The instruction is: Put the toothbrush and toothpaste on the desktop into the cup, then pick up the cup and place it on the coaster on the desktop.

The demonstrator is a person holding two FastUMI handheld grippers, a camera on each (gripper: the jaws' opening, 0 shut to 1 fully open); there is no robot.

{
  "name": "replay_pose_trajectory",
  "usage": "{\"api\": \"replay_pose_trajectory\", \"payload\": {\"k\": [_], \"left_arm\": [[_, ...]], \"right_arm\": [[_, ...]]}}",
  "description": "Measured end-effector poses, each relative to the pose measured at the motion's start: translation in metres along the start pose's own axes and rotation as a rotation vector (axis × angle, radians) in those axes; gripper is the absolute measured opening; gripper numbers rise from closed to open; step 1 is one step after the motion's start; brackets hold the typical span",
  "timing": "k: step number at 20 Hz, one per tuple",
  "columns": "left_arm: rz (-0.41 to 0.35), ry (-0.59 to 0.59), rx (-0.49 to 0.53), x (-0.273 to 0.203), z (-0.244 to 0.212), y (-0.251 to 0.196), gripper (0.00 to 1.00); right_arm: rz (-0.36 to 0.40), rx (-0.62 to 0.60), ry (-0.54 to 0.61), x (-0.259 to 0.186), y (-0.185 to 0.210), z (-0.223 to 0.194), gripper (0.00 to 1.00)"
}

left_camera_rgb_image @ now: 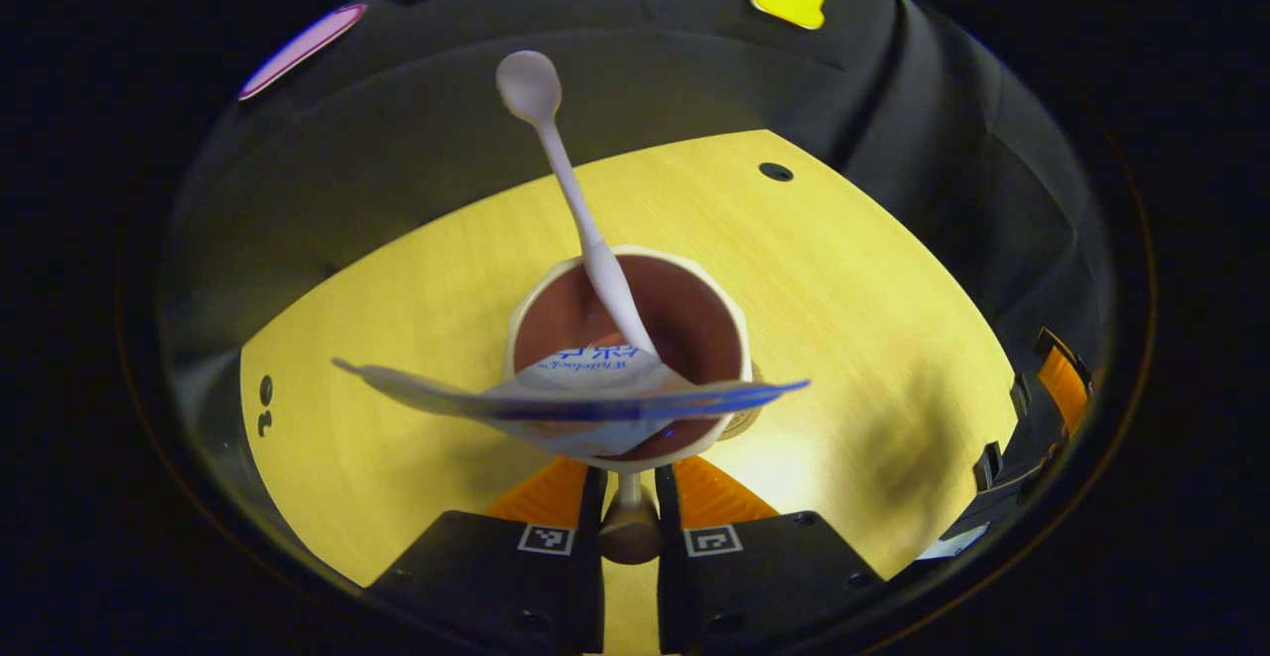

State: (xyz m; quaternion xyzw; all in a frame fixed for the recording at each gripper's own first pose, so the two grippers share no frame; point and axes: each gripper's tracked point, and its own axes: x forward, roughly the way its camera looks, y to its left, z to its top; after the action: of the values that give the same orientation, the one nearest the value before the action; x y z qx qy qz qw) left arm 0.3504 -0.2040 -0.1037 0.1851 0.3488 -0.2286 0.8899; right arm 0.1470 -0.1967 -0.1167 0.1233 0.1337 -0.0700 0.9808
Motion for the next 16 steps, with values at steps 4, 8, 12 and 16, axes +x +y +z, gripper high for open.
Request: {"api": "replay_pose_trajectory", "payload": {"k": [4, 8, 12, 16], "left_arm": [[-0.035, 0.049, 0.049, 0.024, -0.001, -0.026, 0.30], [-0.039, 0.095, 0.074, 0.037, -0.003, -0.030, 0.30], [-0.029, 0.126, 0.088, 0.040, -0.004, -0.034, 0.31], [-0.016, 0.139, 0.108, 0.046, -0.008, -0.035, 0.27]], "right_arm": [[0.019, -0.009, 0.012, -0.002, 0.006, -0.005, 0.98], [0.023, -0.013, 0.040, -0.003, 0.007, -0.018, 0.98], [0.022, 0.004, 0.057, -0.002, 0.007, -0.026, 0.98], [0.029, 0.011, 0.066, 0.001, 0.008, -0.029, 0.98]]}}
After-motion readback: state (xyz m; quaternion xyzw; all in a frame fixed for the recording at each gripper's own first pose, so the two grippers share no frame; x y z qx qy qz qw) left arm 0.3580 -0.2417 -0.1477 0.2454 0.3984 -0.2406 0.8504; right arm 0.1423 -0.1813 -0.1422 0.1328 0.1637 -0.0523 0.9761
